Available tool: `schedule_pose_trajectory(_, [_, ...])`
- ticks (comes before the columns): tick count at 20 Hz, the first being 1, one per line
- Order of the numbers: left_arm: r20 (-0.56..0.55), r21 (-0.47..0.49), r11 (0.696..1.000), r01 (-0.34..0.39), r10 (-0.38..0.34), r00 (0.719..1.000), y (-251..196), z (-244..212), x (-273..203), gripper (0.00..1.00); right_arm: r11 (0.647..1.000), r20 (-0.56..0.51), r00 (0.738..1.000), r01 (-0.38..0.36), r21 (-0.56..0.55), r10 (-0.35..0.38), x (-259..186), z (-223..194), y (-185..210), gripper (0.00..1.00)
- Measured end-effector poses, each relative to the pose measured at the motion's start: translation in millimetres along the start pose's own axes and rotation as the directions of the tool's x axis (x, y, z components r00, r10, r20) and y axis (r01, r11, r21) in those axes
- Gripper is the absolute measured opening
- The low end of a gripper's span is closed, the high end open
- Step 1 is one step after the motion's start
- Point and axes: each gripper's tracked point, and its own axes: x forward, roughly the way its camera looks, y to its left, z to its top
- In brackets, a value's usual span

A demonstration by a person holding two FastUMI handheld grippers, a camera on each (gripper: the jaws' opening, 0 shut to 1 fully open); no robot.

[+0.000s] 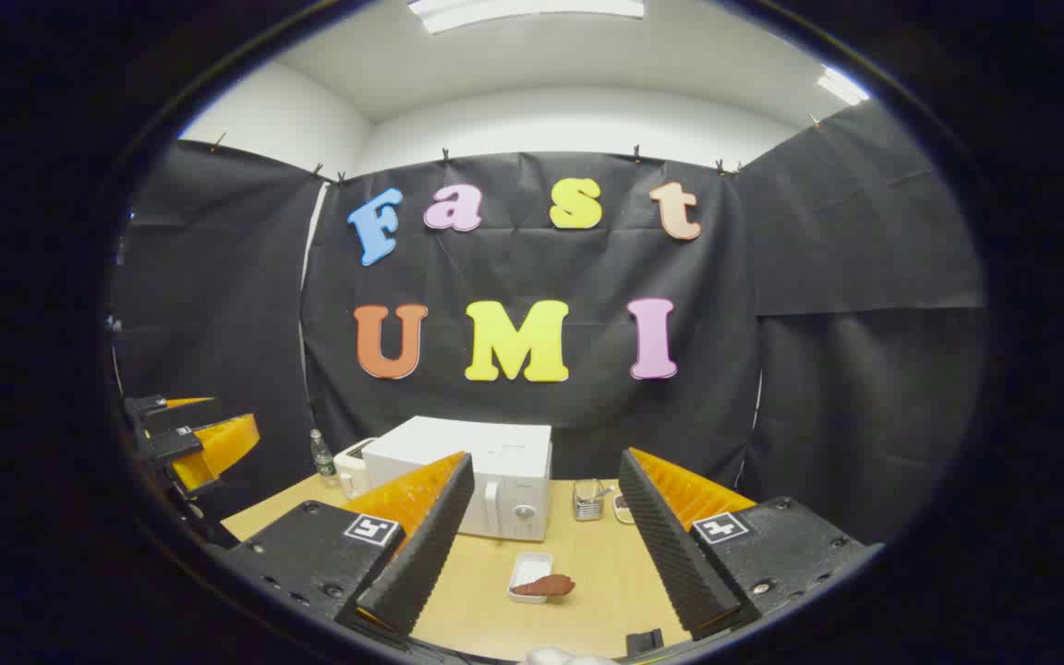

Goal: Open the microwave oven with the left hand, put the food in, and close the microwave oven.

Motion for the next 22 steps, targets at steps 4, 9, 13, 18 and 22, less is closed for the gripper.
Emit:
schedule_pose_trajectory(4, [-0.012, -0.012, 1.000, -0.011, 0.011, 1.000, -0.1, -3.5, 2.9, 0.95, 1.000, -0.011, 1.000, -0.001, 0.005, 0.001, 1.6, -5.7, -4.9, 1.00])
schedule_pose_trajectory(9, [-0.002, -0.003, 1.000, -0.021, 0.021, 1.000, -3.1, -2.3, 6.0, 0.95, 1.000, -0.005, 1.000, -0.004, 0.017, 0.004, 9.2, -6.5, -12.7, 0.91])
schedule_pose_trajectory(13, [-0.001, 0.005, 0.999, -0.032, 0.032, 0.999, -10.1, -5.4, 16.6, 0.95, 0.999, 0.004, 1.000, -0.028, 0.021, 0.028, 21.6, -3.7, -15.5, 1.00])
schedule_pose_trajectory(18, [-0.018, 0.008, 1.000, -0.029, 0.029, 0.999, -32.7, -13.5, 39.4, 0.95, 0.999, -0.003, 0.999, -0.048, 0.026, 0.048, 41.3, -0.6, -34.9, 0.91])
schedule_pose_trajectory(22, [-0.033, 0.015, 1.000, -0.007, 0.007, 0.999, -56.8, -31.1, 61.5, 0.95, 0.999, -0.013, 0.999, -0.033, 0.034, 0.034, 52.4, -0.1, -59.6, 1.00])
